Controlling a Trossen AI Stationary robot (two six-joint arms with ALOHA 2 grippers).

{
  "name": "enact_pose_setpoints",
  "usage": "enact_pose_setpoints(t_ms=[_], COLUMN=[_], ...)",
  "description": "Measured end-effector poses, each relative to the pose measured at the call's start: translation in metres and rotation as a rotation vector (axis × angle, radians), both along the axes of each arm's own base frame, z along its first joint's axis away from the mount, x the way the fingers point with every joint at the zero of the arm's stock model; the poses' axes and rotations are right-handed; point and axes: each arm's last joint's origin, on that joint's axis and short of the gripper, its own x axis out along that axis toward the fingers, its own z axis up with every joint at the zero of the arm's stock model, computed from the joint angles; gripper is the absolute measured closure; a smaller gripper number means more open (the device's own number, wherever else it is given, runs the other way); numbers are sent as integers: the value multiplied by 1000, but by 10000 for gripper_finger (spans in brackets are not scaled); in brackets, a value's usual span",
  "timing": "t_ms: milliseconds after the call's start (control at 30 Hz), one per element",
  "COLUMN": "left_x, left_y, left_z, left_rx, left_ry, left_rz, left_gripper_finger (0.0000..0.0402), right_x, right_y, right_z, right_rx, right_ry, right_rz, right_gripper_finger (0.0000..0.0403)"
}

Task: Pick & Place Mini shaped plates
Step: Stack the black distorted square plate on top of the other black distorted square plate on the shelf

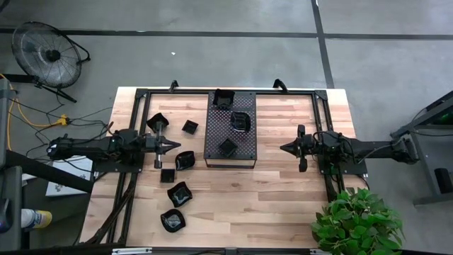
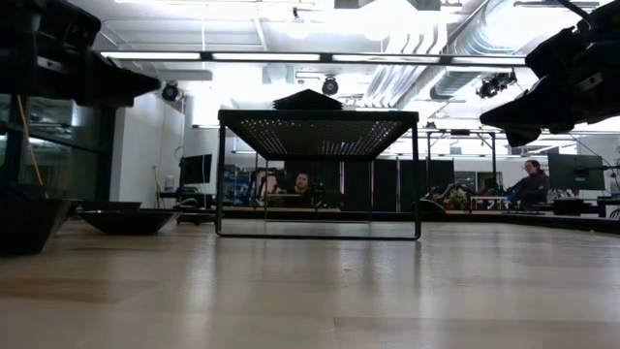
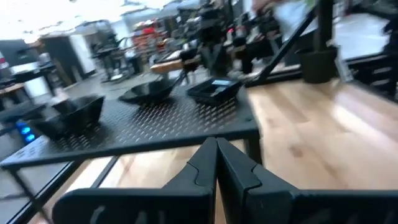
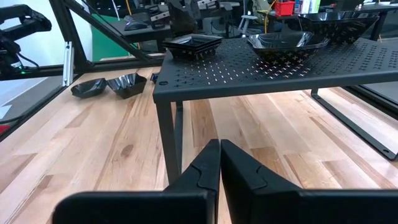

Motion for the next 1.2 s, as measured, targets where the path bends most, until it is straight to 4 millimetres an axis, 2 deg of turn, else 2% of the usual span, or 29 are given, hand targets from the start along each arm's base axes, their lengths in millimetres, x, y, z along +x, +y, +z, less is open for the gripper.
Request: enact_pose_setpoints(t_ms=[400,600,733,900,1033,1200], left_x=[0,-1,-2,-7,-7,-1], left_y=[-2,4,8,13,15,16], left_z=[-1,-1,1,14,31,59], left_rx=[37,78,100,144,186,208], left_ry=[9,22,48,147,201,322], left_rz=[-60,155,275,452,534,576], left_gripper_finger=[400,399,377,324,286,271], right_x=[0,0,0,0,0,0], right_y=[0,0,0,0,0,0], right_z=[0,0,0,0,0,0], right_rx=[0,0,0,0,0,0], right_ry=[0,0,0,0,0,0], right_rz=[0,0,0,0,0,0], right_gripper_finger=[396,395,393,397,397,395])
